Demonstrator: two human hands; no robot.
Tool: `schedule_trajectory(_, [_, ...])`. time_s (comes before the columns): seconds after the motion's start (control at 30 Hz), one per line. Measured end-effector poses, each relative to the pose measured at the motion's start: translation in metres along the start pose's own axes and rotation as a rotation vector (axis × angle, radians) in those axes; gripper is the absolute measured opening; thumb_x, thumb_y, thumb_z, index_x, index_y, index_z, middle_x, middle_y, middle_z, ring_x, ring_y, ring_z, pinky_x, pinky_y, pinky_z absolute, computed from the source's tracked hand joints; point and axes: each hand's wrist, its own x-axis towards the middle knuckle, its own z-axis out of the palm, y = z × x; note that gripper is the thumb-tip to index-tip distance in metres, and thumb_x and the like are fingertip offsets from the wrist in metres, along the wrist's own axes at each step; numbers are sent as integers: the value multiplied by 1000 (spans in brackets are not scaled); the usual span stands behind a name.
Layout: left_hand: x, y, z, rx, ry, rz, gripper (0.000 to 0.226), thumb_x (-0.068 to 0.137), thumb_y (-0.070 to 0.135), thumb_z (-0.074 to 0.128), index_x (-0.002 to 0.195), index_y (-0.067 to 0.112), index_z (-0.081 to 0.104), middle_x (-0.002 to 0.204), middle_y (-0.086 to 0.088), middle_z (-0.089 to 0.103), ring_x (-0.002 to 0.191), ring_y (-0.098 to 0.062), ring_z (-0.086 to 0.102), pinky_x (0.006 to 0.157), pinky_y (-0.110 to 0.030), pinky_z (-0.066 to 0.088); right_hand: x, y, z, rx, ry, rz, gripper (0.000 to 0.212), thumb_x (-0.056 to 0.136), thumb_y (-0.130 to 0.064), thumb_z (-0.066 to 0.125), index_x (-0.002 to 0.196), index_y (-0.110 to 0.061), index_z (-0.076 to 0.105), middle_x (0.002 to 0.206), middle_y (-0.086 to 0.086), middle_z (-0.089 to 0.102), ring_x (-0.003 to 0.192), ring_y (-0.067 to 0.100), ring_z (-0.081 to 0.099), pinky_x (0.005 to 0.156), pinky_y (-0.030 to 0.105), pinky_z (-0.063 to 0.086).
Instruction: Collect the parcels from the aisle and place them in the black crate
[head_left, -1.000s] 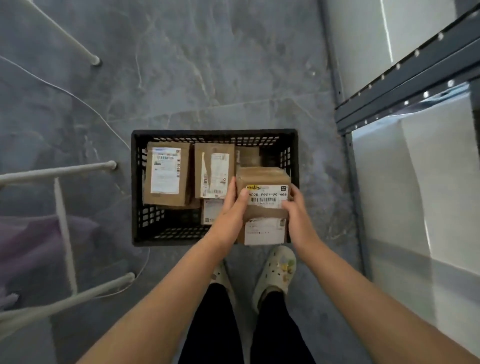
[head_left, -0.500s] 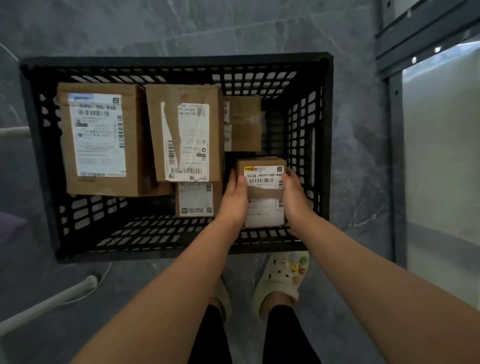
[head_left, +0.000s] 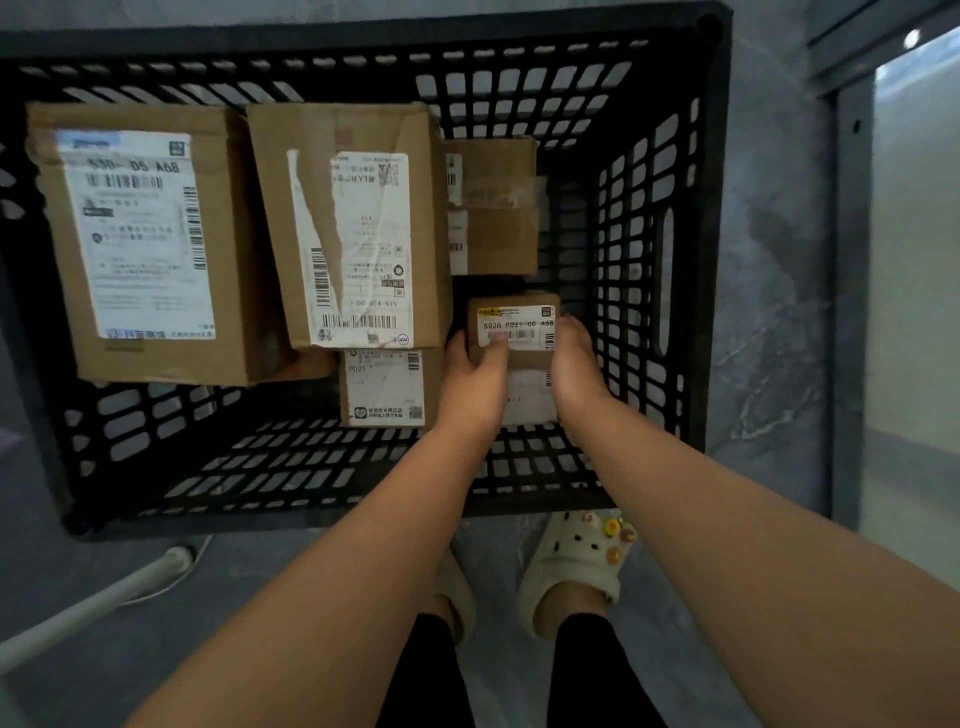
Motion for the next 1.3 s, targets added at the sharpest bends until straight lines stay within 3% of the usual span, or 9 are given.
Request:
schedule_trajectory(0.13, [-26, 12, -5, 3, -7, 5, 61, 96, 36, 47, 149, 21, 20, 149, -2, 35, 131, -19, 38, 95, -25, 30, -28, -13, -6, 45, 34, -10, 47, 98, -38, 29, 144, -28, 29, 137, 4, 47, 118, 22, 51, 99, 41, 43])
schedule_trajectory(0.23, [-60, 26, -13, 21, -25, 22, 50, 96, 32, 48, 143, 19, 35, 141, 0, 43, 119, -14, 44, 90, -25, 33, -66, -33, -22, 126, 14, 35, 44, 100, -37, 28, 143, -26, 31, 114, -2, 54, 88, 10, 56, 75, 30, 50])
schedule_trajectory(0.3, [-91, 41, -20, 90, -66, 24, 38, 96, 29, 48, 132, 18, 47, 133, -1, 51, 112, -13, 48, 90, -26, 36, -103, -53, -35, 124, -16, 12, 43, 101, -31, 31, 143, -22, 32, 100, -7, 48, 73, -1, 46, 63, 15, 38])
schedule_trajectory(0.4, [-150, 73, -38, 178, -154, 68, 25, 95, 28, 50, 118, 21, 56, 125, -1, 58, 110, -15, 54, 95, -29, 42, -166, -86, -55, 68, -44, -60, 35, 98, -25, 41, 133, -24, 44, 119, -4, 54, 88, 5, 53, 77, 20, 45])
schedule_trajectory(0.53, [-251, 138, -83, 291, -194, 277, 31, 96, 31, 48, 126, 21, 53, 121, 6, 57, 111, -11, 52, 88, -26, 39, -270, -156, -90, -2, -70, -235, 20, 96, -21, 45, 114, -27, 51, 118, 0, 58, 110, 15, 54, 93, 29, 42])
schedule_trajectory(0.8, [-453, 274, -139, 319, -254, 700, 30, 96, 27, 50, 125, 20, 52, 123, 2, 59, 113, -14, 56, 90, -25, 40, -495, -276, -163, 88, -3, -657, 21, 95, -17, 47, 115, -24, 52, 110, -1, 62, 100, 14, 59, 88, 29, 45])
schedule_trajectory(0.93, [-540, 303, -155, 331, -339, 890, 22, 96, 23, 51, 117, 21, 54, 117, -1, 61, 106, -13, 59, 86, -20, 44, -594, -281, -208, 193, 93, -781, 20, 96, -14, 45, 112, -21, 54, 103, -1, 65, 88, 11, 61, 79, 25, 46])
schedule_trajectory(1.1, [-642, 309, -142, 338, -503, 1130, 18, 95, 18, 52, 111, 19, 57, 106, 3, 65, 94, -9, 62, 72, -9, 47, -708, -243, -259, 366, 320, -924, 21, 97, -15, 43, 112, -22, 56, 102, -5, 67, 95, 13, 64, 85, 27, 50])
schedule_trajectory(1.3, [-763, 273, -91, 397, -829, 1343, 20, 94, 13, 52, 112, 17, 59, 105, 1, 68, 96, -11, 64, 76, -10, 49, -817, -168, -310, 587, 560, -1035, 24, 97, -15, 43, 101, -31, 60, 99, -6, 71, 94, 13, 68, 82, 28, 50])
